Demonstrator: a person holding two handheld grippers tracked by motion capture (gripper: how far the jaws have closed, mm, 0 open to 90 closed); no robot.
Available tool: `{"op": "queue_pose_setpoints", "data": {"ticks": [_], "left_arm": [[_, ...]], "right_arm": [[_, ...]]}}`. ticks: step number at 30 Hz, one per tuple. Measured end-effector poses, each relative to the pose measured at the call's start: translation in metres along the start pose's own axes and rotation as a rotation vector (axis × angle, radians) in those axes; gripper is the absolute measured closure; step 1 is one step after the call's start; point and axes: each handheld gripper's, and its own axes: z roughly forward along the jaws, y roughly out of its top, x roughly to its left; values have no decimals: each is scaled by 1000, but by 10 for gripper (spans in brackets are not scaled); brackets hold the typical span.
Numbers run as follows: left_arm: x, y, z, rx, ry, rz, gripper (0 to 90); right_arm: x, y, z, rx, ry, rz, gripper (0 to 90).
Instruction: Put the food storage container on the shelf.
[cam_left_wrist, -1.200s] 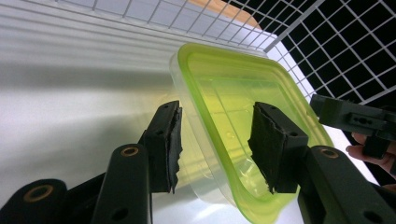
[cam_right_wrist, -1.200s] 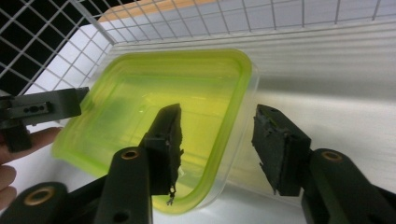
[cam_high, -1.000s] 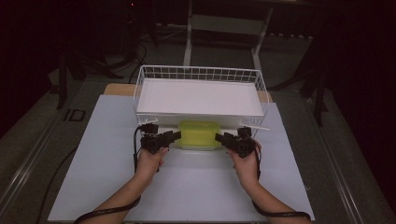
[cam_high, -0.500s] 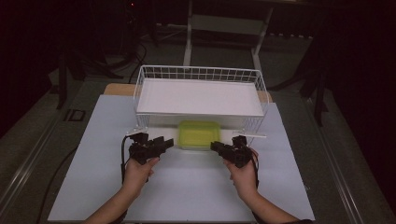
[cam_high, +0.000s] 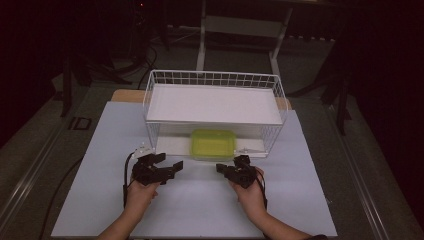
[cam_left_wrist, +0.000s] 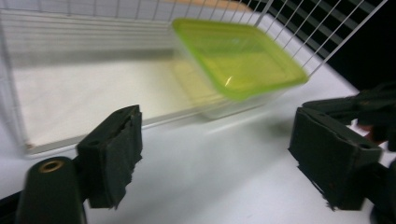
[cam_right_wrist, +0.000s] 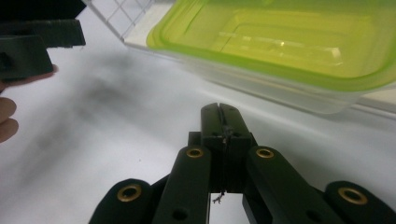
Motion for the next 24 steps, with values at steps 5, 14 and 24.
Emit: {"op": "queue_pose_setpoints", "data": {"ticks": [5, 14, 24], "left_arm": [[-1, -3, -1, 26, 12, 48, 54], [7, -10, -1, -8, 11, 38, 9], [3, -13, 2, -4, 26, 101, 10]], "right_arm": [[4, -3, 14, 18, -5, -15, 900], [6, 4, 32, 15, -28, -16, 899], [-4, 16, 46, -10, -70, -3, 899]]}}
